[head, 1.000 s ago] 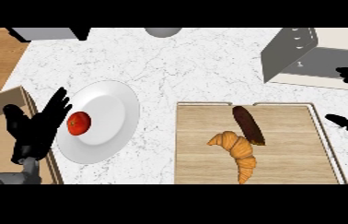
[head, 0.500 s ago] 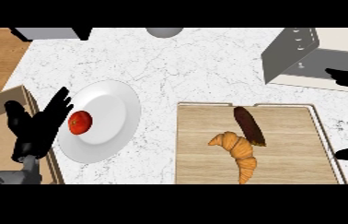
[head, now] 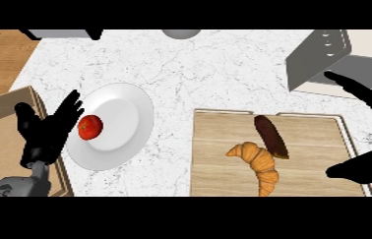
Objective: Pick the sweet potato from the tray and place it in the tiered shelf
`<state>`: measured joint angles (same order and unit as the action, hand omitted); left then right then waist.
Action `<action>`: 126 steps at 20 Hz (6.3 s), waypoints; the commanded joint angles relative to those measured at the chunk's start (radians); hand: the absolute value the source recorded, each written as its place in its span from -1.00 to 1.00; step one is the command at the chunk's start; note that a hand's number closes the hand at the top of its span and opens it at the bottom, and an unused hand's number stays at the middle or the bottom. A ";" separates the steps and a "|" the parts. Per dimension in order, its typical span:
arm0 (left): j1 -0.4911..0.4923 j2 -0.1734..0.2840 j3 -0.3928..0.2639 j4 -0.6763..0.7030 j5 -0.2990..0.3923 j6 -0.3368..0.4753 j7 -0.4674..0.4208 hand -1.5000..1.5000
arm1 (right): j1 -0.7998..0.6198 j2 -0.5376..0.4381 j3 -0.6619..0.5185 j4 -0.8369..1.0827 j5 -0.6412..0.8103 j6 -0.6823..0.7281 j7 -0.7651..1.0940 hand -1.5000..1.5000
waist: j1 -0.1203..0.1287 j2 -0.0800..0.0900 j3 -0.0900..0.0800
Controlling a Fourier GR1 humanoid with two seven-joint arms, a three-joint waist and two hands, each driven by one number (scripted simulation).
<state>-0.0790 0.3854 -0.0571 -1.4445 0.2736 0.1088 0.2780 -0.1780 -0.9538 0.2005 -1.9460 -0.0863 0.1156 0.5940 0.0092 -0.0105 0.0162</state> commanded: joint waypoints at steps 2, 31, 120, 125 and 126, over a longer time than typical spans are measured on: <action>0.028 -0.068 -0.015 0.118 0.010 -0.014 -0.036 0.00 | -0.089 0.030 0.091 -0.079 0.101 -0.037 0.249 -1.00 | -0.003 0.014 -0.021; 0.070 -0.083 0.028 0.069 0.011 -0.051 -0.007 0.00 | -0.183 0.373 0.411 0.190 0.526 -0.029 0.479 -1.00 | -0.004 0.012 -0.017; 0.026 -0.164 0.071 0.079 -0.104 -0.082 0.018 0.00 | -0.253 -0.230 -0.614 0.568 -0.048 0.143 -0.328 1.00 | 0.029 0.022 -0.017; -0.006 -0.191 0.051 0.095 -0.133 -0.057 0.027 0.00 | -0.321 -0.172 -0.500 0.647 0.063 0.083 -0.415 1.00 | 0.029 0.023 -0.017; -0.027 -0.159 0.090 0.091 -0.088 -0.096 0.043 0.00 | -0.348 -0.179 -0.495 0.710 0.078 0.088 -0.443 1.00 | 0.032 0.023 -0.017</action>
<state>-0.1126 0.2686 0.0196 -1.4353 0.1536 0.0223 0.3327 -0.4639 -1.1498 -0.3570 -1.3368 -0.0696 0.2207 0.2181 0.0418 -0.0009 0.0154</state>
